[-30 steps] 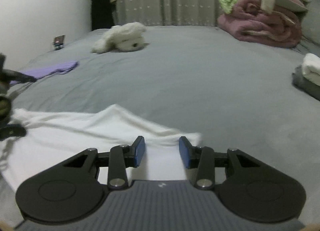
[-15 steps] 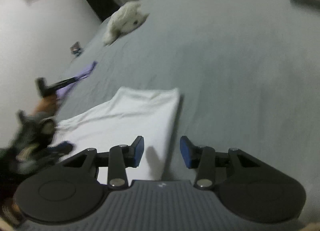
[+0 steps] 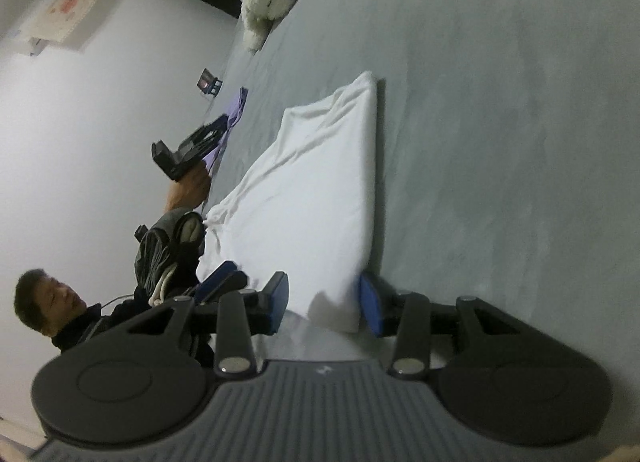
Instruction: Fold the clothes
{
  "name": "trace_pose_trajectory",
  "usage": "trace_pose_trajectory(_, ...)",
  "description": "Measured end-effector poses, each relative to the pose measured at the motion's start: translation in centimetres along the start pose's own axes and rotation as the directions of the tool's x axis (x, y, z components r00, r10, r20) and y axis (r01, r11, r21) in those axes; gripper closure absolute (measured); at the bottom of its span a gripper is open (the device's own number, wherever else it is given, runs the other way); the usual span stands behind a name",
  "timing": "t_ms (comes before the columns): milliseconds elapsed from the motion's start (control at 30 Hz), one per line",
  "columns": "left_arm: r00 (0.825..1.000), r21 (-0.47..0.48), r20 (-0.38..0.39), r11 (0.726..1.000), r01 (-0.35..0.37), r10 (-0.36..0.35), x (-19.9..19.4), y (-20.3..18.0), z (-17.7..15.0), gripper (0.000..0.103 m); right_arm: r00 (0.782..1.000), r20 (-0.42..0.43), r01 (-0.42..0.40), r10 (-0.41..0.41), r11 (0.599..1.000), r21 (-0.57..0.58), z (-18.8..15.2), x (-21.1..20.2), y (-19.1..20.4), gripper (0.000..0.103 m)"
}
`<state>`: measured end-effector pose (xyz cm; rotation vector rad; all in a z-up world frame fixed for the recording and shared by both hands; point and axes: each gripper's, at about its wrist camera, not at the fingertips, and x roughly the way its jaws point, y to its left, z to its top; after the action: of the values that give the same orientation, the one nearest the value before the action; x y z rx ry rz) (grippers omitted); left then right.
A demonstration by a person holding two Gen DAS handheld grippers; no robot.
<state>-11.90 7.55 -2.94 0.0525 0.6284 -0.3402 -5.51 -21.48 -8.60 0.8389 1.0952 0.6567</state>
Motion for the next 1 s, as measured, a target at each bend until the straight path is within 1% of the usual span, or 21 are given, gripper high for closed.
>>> trace_pose_trajectory(100, 0.999, 0.067, -0.007, 0.997, 0.039, -0.039, 0.6, -2.7, -0.1, 0.047, 1.000, 0.000, -0.010, 0.010, 1.000, 0.019, 0.1, 0.2, -0.1, 0.062)
trace_pose_trajectory(200, 0.997, 0.138, -0.005, 0.987, 0.081, -0.081, 0.8, -5.1, -0.3, 0.045, 1.000, 0.002, -0.018, 0.018, 0.999, 0.043, 0.2, 0.4, -0.3, 0.067)
trace_pose_trajectory(267, 0.994, 0.173, -0.003, 0.979, 0.109, -0.110, 0.9, -6.3, -0.4, 0.043, 1.000, 0.003, -0.022, 0.022, 0.998, 0.054, 0.2, 0.3, -0.5, 0.067)
trace_pose_trajectory(367, 0.991, 0.219, 0.011, 0.967, 0.127, -0.133, 1.0, -7.4, -0.6, 0.042, 1.000, -0.004, -0.017, 0.017, 0.998, 0.055, 0.2, 0.0, -0.6, 0.069)
trace_pose_trajectory(467, 0.988, 0.265, 0.024, 0.954, 0.143, -0.155, 1.1, -8.6, -0.7, 0.040, 1.000, -0.009, 0.013, -0.013, 0.999, 0.043, 0.3, -0.6, -0.4, 0.069)
trace_pose_trajectory(533, 0.985, 0.263, 0.035, 0.952, 0.157, -0.172, 1.1, -8.5, -0.9, 0.038, 0.999, -0.010, 0.033, -0.033, 0.999, 0.020, 0.3, -1.0, -0.1, 0.066)
trace_pose_trajectory(600, 0.981, 0.250, 0.035, 0.952, 0.175, -0.190, 1.3, -8.2, -1.3, 0.037, 0.999, -0.014, 0.033, -0.033, 0.999, 0.020, 0.2, -1.0, -0.3, 0.063)
trace_pose_trajectory(767, 0.977, 0.248, 0.034, 0.949, 0.195, -0.209, 1.6, -7.8, -1.6, 0.036, 0.999, -0.031, 0.034, -0.033, 0.999, 0.019, 0.4, -0.1, -0.3, 0.063)
trace_pose_trajectory(833, 0.976, 0.252, 0.035, 0.947, 0.198, -0.214, 1.7, -7.7, -1.7, 0.036, 0.999, -0.038, 0.026, -0.025, 0.999, 0.029, 0.7, 0.3, -0.4, 0.064)
trace_pose_trajectory(1000, 0.973, 0.261, 0.039, 0.943, 0.208, -0.226, 1.9, -7.4, -1.8, 0.036, 0.998, -0.060, 0.026, -0.024, 0.999, 0.030, 1.1, 1.0, -0.7, 0.083)
